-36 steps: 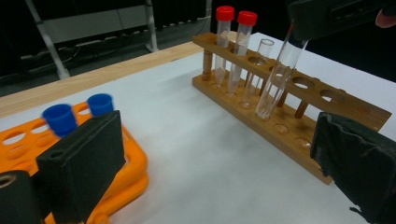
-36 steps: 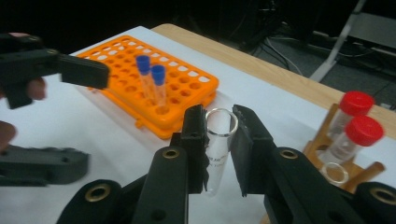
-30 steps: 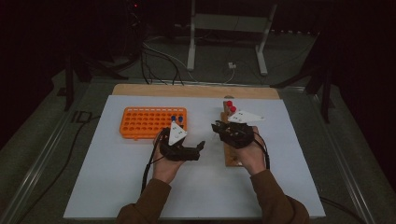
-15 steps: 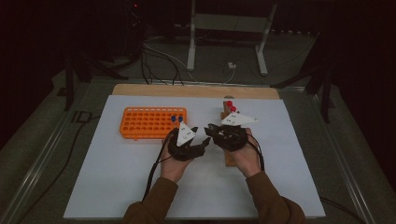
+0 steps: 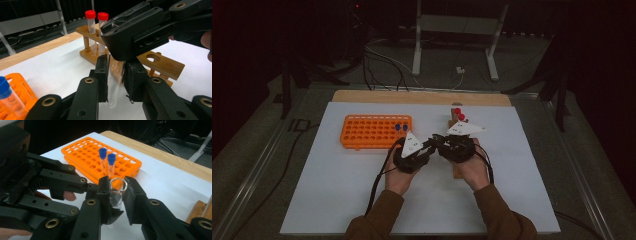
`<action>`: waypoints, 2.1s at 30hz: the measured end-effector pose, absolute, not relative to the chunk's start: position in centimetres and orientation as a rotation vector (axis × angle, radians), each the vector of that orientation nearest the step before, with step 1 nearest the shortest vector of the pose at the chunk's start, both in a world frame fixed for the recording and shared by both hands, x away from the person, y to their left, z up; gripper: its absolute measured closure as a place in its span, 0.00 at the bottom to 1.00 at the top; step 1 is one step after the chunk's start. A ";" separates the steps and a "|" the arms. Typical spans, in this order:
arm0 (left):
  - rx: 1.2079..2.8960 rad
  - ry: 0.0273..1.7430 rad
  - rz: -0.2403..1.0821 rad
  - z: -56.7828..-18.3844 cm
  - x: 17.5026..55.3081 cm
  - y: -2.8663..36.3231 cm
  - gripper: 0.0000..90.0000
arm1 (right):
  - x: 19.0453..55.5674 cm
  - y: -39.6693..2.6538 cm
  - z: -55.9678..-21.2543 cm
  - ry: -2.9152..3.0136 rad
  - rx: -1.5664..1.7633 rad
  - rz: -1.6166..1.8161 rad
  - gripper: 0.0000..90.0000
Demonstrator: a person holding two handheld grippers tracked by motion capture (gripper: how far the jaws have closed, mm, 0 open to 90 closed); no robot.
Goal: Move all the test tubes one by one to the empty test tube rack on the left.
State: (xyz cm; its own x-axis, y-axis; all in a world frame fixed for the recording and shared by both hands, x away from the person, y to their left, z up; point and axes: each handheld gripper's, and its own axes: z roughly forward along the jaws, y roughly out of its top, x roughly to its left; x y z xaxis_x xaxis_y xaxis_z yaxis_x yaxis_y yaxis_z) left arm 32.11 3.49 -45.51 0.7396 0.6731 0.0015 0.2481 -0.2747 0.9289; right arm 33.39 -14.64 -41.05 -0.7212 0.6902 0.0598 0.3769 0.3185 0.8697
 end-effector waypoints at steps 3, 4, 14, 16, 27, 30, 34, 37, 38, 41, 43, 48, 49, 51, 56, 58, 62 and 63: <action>1.849 0.710 0.486 -45.5 32.1 3.4 0.84 | 33.4 -14.7 -41.0 2.267 0.955 1.362 0.85; 1.850 0.707 0.486 -45.5 32.1 3.4 0.84 | 33.4 -14.7 -41.0 2.266 0.955 1.363 0.85; 1.852 0.746 0.504 -45.3 32.5 4.3 0.85 | 33.3 -16.0 -40.8 2.211 0.992 1.412 0.40; 1.847 0.754 0.500 -45.2 32.5 4.5 0.84 | 33.3 -16.5 -41.0 2.194 1.007 1.406 0.32; 1.839 0.781 0.521 -44.9 32.7 5.8 0.84 | 33.1 -17.8 -42.0 2.153 1.034 1.337 0.04; 1.835 0.789 0.525 -44.8 32.8 6.2 0.85 | 33.0 -18.1 -42.3 2.148 1.038 1.331 0.02; 1.827 0.799 0.531 -44.7 32.9 6.7 0.85 | 32.9 -18.5 -42.5 2.140 1.046 1.321 0.00; 1.824 0.808 0.536 -44.7 33.0 7.1 0.85 | 32.9 -18.9 -42.6 2.133 1.049 1.321 0.00; 1.824 0.812 0.537 -44.6 33.1 7.4 0.85 | 32.8 -19.0 -42.6 2.129 1.056 1.322 0.00; 1.816 0.821 0.539 -44.6 33.1 7.8 0.85 | 32.7 -19.3 -42.7 2.119 1.063 1.325 0.00; 1.815 0.827 0.544 -44.5 33.2 8.1 0.85 | 32.6 -19.6 -42.7 2.117 1.065 1.325 0.00; 1.809 0.844 0.552 -44.4 33.4 8.8 0.85 | 32.5 -20.2 -42.9 2.105 1.078 1.326 0.00; 1.806 0.847 0.554 -44.4 33.4 9.0 0.85 | 32.5 -20.3 -43.0 2.103 1.080 1.326 0.00; 1.803 0.854 0.557 -44.4 33.5 9.3 0.85 | 32.4 -20.4 -43.0 2.100 1.083 1.327 0.00; 1.787 0.871 0.571 -44.1 33.7 10.2 0.85 | 32.1 -20.8 -43.2 2.090 1.087 1.325 0.00; 1.779 0.883 0.582 -44.0 33.8 10.7 0.85 | 32.0 -21.0 -43.2 2.085 1.084 1.321 0.00; 1.771 0.904 0.603 -43.9 34.1 11.6 0.85 | 32.0 -21.3 -43.3 2.080 1.094 1.320 0.00; 1.767 0.911 0.606 -43.9 34.1 11.8 0.85 | 32.0 -21.3 -43.3 2.079 1.098 1.321 0.00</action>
State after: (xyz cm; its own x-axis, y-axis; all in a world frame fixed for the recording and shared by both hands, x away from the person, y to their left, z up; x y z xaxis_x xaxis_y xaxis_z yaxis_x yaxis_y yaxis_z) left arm 34.12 11.81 -43.93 0.5878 0.8089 -0.0146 0.2993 -0.2007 0.9328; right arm 31.99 -21.29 -43.34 -0.5872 0.8081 0.0477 0.3866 0.2282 0.8935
